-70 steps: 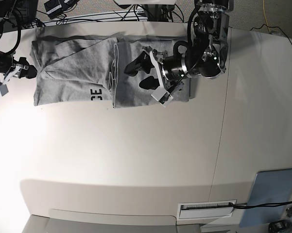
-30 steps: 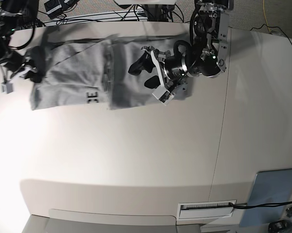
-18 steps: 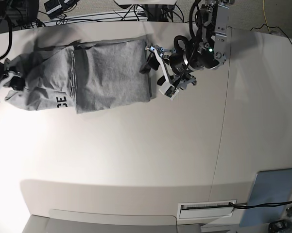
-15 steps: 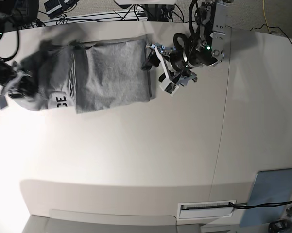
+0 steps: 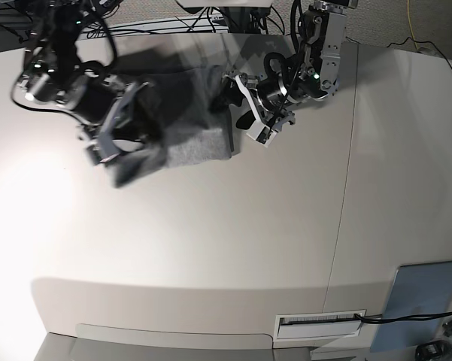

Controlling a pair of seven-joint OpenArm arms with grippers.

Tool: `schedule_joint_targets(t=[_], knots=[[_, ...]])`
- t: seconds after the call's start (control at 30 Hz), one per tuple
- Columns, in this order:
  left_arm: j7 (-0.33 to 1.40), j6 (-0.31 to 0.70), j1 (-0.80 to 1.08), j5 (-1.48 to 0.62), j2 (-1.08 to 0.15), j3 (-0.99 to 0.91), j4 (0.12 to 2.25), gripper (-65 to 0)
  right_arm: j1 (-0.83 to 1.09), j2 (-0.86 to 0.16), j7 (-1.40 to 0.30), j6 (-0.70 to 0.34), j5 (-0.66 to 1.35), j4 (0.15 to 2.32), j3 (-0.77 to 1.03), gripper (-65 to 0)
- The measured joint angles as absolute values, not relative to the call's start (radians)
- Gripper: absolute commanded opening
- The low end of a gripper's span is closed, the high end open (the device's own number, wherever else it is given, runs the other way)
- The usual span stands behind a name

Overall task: Fold the T-shirt properly
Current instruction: 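Grasp the folded bundle with both grippers and fold it over once more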

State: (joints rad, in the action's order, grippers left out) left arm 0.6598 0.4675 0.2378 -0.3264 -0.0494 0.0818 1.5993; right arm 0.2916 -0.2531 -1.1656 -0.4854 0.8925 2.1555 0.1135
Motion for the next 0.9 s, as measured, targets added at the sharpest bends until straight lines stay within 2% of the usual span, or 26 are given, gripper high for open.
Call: schedule_joint_targets(t=[0.3, 0.4, 0.5, 0.57, 0.73, 0.9], knots=[[0.659, 0.477, 0.237, -0.31, -0.047, 0.082, 1.598, -24.0, 0.292, -0.236, -1.06, -0.395, 0.694, 2.156, -0.15, -65.0], [0.656, 0.48, 0.237, -0.299, -0.047, 0.082, 1.599, -24.0, 0.292, -0.236, -1.05, -0.395, 0.625, 2.155, -0.206, -65.0], [0.656, 0.48, 0.237, -0.299, -0.047, 0.082, 1.599, -24.0, 0.291, -0.235, -1.032, -0.397, 0.628, 2.155, -0.233, -49.6], [0.656, 0.48, 0.237, -0.299, -0.047, 0.082, 1.599, -24.0, 0.291, -0.235, -1.012, -0.396, 0.656, 2.155, -0.237, -43.8], [0.656, 0.48, 0.237, -0.299, -0.047, 0.082, 1.599, -24.0, 0.286, -0.236, -1.01, -0.396, 0.785, 2.164, -0.237, -43.4], [0.656, 0.48, 0.237, -0.299, -0.047, 0.082, 1.599, -24.0, 0.271, -0.236, -1.076, -0.4, 0.649, 2.289, -0.176, -43.5]])
